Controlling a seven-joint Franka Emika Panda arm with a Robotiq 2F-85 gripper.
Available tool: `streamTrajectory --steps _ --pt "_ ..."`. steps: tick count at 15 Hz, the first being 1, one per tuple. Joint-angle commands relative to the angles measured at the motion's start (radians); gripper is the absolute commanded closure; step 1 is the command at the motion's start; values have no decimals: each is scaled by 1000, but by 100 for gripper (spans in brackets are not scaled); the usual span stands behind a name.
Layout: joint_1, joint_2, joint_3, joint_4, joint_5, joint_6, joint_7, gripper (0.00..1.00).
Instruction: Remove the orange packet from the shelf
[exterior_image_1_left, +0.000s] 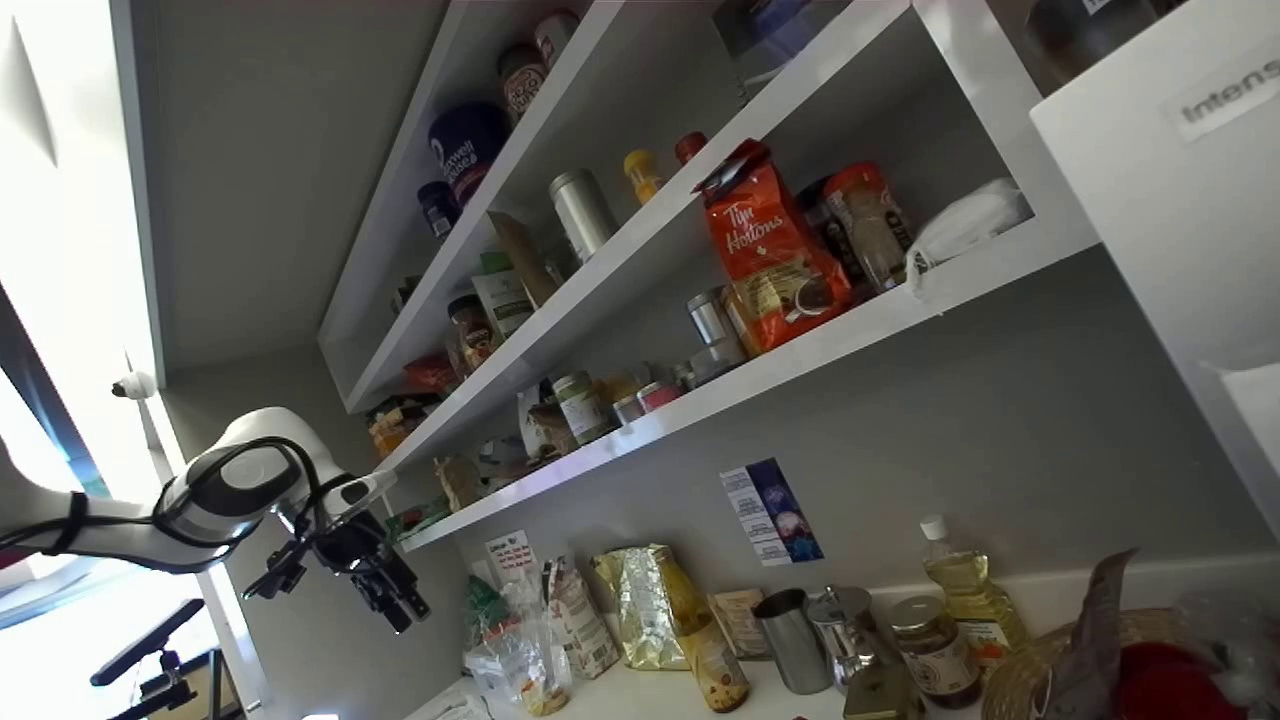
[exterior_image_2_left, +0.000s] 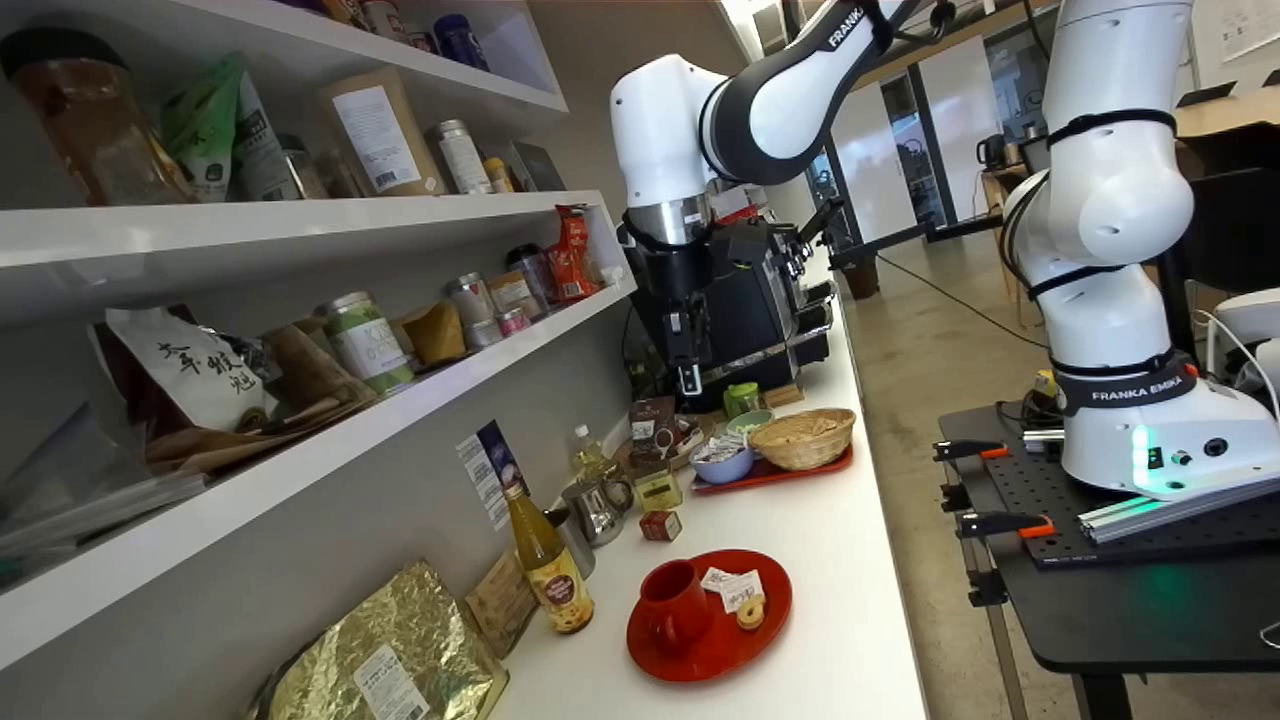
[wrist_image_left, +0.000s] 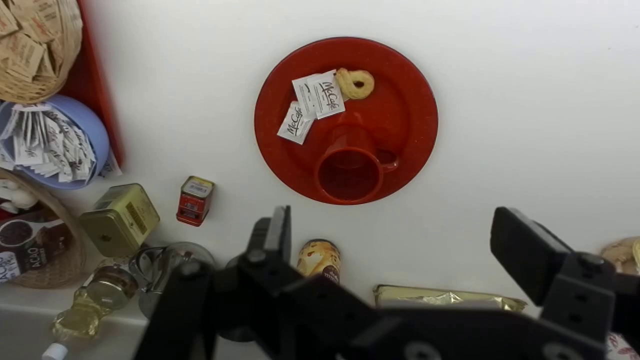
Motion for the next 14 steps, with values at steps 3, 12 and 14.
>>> streamTrajectory --steps 3,12,14 --pt "28 3 -26 2 -12 -4 8 0" --pt "22 -3 -40 -3 -8 -1 6 0" --pt "-9 -13 -55 -27 -37 26 61 0"
